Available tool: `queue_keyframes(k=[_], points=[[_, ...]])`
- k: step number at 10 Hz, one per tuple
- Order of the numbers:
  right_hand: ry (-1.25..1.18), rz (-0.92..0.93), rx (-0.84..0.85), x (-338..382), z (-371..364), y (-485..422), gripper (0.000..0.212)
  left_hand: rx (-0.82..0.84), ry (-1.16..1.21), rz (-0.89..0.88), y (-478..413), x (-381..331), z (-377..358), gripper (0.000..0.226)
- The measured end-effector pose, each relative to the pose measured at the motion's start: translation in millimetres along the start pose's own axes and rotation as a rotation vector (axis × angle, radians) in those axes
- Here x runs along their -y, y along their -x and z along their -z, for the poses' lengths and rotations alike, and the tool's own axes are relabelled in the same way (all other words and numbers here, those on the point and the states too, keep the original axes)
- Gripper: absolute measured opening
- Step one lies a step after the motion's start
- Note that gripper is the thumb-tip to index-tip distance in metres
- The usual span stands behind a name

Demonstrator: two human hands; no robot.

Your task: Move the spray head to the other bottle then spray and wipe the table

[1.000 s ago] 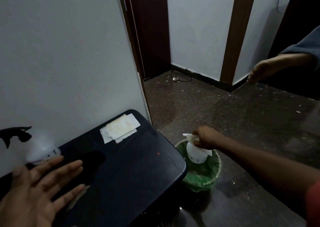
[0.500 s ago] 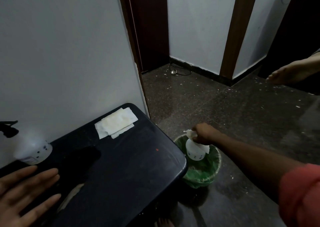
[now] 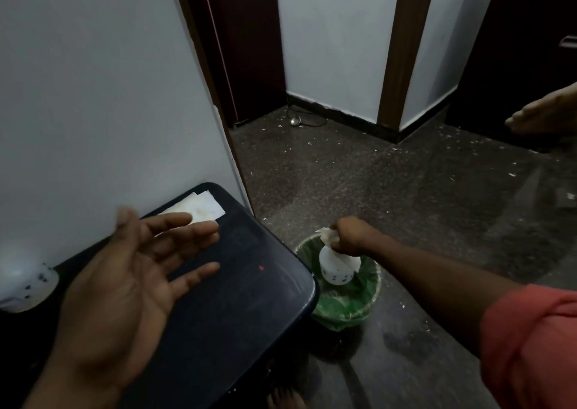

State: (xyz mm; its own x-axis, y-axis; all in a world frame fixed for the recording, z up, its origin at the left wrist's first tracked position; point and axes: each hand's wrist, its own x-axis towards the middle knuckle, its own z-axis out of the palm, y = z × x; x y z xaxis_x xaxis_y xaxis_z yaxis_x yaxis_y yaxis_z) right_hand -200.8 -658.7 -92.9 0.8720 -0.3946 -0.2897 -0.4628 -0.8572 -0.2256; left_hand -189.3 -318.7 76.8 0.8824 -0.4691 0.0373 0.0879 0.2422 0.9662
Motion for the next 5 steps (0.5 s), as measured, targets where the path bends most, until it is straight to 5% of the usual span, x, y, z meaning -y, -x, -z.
queue_keyframes(k=[3,5], points=[[-0.005,0.026,-0.021,-11.1,9.4,-3.0,0.054,0.064,-0.068,0.1,-20.7,29.8,-66.9,0.045],[0.097,-0.004,-0.054,-26.7,7.2,-12.2,0.083,0.026,-0.065,0.154,-22.7,38.4,-77.0,0.049]])
